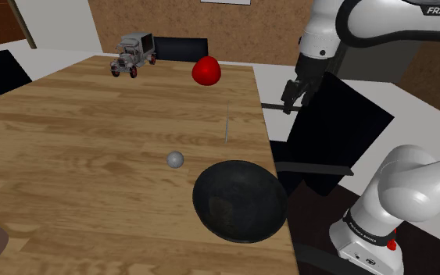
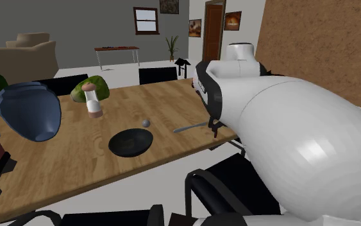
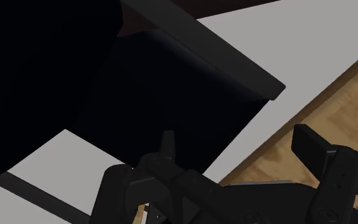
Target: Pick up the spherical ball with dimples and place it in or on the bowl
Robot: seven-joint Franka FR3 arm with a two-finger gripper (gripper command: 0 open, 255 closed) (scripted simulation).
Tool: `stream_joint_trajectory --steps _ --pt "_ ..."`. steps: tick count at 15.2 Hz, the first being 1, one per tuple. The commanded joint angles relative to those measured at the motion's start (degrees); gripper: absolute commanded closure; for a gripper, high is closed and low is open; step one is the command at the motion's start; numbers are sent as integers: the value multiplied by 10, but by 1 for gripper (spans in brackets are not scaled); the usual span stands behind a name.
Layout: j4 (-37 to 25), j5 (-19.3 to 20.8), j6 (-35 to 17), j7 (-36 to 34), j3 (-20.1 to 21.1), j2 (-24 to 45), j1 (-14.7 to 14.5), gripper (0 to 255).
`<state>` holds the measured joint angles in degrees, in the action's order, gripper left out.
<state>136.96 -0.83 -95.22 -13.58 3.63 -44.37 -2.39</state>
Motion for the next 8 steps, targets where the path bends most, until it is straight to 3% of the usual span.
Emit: stream_joint_trajectory --steps 1,8 --pt "-3 -16 -16 -30 25 13 -8 0" --pt "-50 -56 -50 -133 114 75 -28 0"
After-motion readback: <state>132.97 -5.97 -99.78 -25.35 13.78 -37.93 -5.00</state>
